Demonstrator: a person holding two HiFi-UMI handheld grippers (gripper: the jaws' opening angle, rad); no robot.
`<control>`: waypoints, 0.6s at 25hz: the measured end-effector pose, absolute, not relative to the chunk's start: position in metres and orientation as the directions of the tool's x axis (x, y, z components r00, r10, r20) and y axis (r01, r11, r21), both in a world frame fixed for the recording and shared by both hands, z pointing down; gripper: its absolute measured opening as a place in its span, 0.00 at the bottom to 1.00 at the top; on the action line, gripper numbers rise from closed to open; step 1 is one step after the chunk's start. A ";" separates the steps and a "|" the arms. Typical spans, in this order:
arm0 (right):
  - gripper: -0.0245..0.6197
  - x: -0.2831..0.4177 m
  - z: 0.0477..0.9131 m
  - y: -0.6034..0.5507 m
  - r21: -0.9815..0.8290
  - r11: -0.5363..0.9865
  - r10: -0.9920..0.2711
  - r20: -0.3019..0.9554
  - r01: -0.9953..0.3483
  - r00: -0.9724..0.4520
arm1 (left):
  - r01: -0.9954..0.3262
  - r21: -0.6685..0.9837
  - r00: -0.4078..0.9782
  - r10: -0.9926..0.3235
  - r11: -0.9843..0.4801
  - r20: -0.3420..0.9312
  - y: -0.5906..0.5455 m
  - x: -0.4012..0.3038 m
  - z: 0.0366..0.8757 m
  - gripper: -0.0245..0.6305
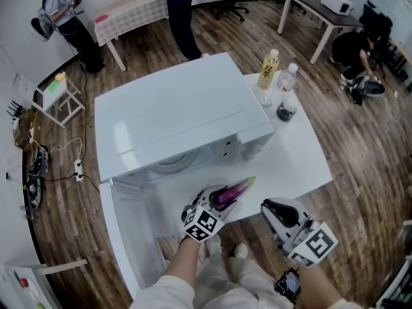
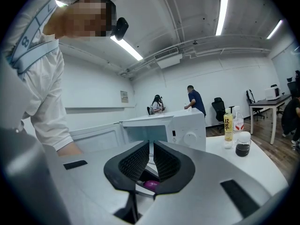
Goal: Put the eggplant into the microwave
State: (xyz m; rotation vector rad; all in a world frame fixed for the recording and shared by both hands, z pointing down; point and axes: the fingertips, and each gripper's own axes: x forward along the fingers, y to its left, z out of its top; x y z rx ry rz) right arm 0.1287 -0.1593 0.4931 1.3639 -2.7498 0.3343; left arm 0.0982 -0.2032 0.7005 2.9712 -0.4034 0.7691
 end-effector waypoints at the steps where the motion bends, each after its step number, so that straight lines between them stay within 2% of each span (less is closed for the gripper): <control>1: 0.09 0.129 0.493 -0.159 -0.169 0.587 -0.780 0.144 -0.792 -0.609 | -0.270 -0.020 0.844 -0.246 -0.963 0.476 -0.203 0.097 0.699 0.37; 15: 0.09 0.117 0.471 -0.163 -0.157 0.643 -0.744 0.108 -0.750 -0.660 | -0.481 -0.005 0.811 -0.447 -0.877 0.379 -0.202 0.052 0.646 0.37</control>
